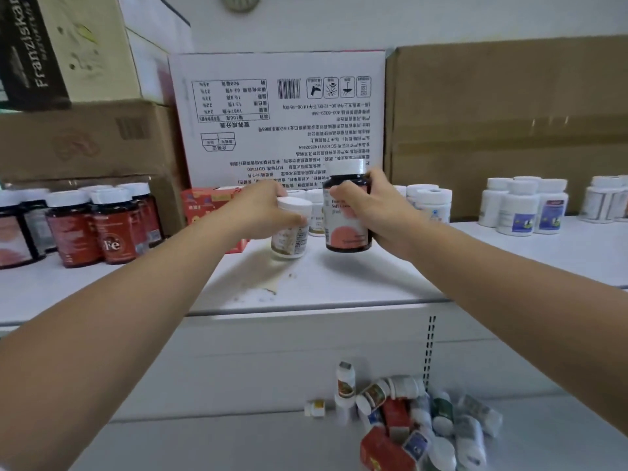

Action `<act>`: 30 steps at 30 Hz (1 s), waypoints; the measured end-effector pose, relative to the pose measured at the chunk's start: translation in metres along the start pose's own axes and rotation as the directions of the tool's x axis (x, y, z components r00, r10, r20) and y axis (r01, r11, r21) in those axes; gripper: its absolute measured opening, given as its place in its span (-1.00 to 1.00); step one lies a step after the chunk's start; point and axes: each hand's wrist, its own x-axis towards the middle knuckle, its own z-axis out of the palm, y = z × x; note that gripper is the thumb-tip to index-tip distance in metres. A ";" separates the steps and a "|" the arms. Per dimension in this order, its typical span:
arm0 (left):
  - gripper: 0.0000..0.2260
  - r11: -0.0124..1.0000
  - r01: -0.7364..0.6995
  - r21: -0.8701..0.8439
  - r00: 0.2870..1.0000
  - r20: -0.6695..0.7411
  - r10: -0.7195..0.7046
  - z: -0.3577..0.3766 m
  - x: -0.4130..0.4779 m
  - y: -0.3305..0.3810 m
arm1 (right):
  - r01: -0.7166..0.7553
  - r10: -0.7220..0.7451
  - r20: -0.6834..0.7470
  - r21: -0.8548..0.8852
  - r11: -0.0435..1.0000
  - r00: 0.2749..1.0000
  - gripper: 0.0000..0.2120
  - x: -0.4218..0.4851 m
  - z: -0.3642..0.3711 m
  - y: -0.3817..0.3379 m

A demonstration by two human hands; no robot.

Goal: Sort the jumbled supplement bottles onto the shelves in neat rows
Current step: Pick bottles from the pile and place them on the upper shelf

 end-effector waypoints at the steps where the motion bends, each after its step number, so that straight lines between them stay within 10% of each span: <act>1: -0.75 0.999 -0.003 0.041 1.000 -0.007 0.003 0.001 0.005 -0.002 | 0.000 -0.001 -0.019 -0.015 1.000 1.000 -0.61 0.003 0.000 0.006; 17: -0.60 0.993 0.022 0.118 0.989 -0.148 -0.004 0.019 0.022 -0.020 | -0.016 0.013 -0.030 -0.097 0.995 0.999 -0.58 0.015 -0.005 0.031; 24: -0.78 0.990 0.009 0.141 1.000 -0.012 -0.007 0.004 -0.022 -0.016 | -0.009 0.010 0.009 -0.064 0.998 1.000 -0.59 0.005 -0.002 0.021; 30: -0.54 0.978 -0.023 0.206 0.983 0.183 -0.015 -0.032 -0.081 -0.036 | 0.038 -0.017 0.182 -0.114 0.993 0.983 -0.61 -0.009 0.026 -0.002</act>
